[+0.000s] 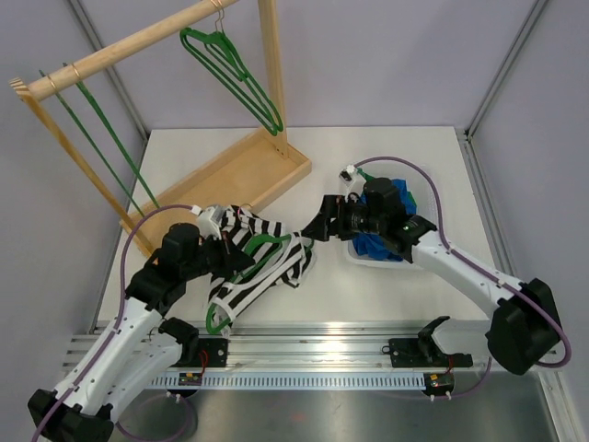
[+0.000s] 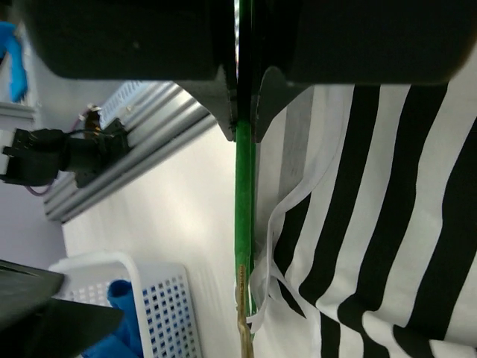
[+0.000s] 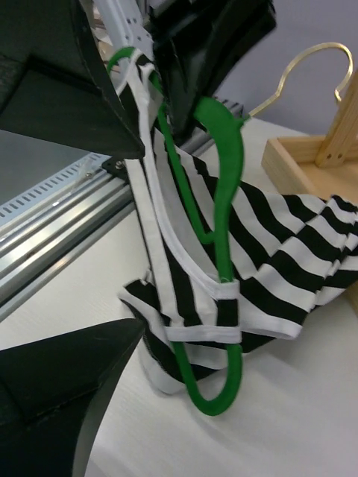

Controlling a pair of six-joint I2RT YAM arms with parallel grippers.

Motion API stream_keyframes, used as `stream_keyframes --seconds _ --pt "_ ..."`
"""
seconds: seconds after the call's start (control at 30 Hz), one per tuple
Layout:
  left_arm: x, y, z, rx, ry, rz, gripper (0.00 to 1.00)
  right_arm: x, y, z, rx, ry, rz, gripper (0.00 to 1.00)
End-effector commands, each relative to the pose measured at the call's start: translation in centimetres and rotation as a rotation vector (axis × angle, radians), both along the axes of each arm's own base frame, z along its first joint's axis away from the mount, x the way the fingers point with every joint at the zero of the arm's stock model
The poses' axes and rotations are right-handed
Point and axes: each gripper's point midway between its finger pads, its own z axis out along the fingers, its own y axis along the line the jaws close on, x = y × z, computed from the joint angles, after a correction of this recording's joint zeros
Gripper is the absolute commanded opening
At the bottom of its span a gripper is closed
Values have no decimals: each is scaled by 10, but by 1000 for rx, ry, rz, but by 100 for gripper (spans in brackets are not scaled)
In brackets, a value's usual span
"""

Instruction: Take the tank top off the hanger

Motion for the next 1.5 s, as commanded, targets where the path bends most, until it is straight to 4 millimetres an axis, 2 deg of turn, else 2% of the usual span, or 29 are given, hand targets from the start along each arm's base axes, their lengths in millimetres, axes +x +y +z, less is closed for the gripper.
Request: stream_keyframes --seconds 0.0,0.17,0.33,0.5,0.53,0.6,0.73,0.77,0.83,0.87,0.93,1.1,1.13,1.27,1.33,1.4,1.43,1.47 --pt "-7 -27 42 -229 -103 -93 0 22 17 3 -5 -43 -48 95" --pt "-9 -26 35 -271 -97 -68 0 22 34 -18 -30 0 -15 93" --pt "-9 -20 30 -285 -89 -13 0 21 40 -37 -69 25 -7 90" --pt "-11 -21 36 -295 -89 -20 0 24 43 -50 -90 39 -5 79" --pt "-12 -22 37 -295 -89 -28 0 24 44 -50 -91 39 -3 71" --pt "-12 -22 40 -294 -93 -31 0 27 44 -52 -101 32 -11 67" --pt "-12 -20 36 -257 -90 -34 0 31 41 -51 -120 6 -23 49" --pt "-13 -18 33 -242 -79 -33 0 31 40 -50 -123 0 -27 40" --pt "-12 -16 31 -220 -90 -34 0 31 38 -51 -134 -6 -25 29" --pt "-13 -15 28 -207 -79 -32 0 33 37 -50 -139 -14 -32 18" --pt "-13 -13 28 -183 -91 -36 0 35 33 -50 -162 -26 -44 1" --pt "-21 -10 33 -150 -122 -76 0 47 17 -51 -247 -56 -125 0" --pt "-23 -10 34 -146 -128 -84 0 51 15 -46 -260 -74 -142 0" --pt "-34 -8 35 -109 -123 -138 0 72 -10 -46 -382 -94 -291 0" --pt "-42 -9 39 -113 -122 -176 0 87 -21 -43 -429 -113 -369 0" --pt "-46 -6 48 -104 -153 -187 0 91 -30 -49 -494 -93 -401 0" --pt "-47 -5 53 -102 -166 -189 0 96 -28 -43 -499 -99 -407 0" --pt "-50 -3 54 -95 -164 -189 0 98 -34 -55 -553 -73 -415 0"
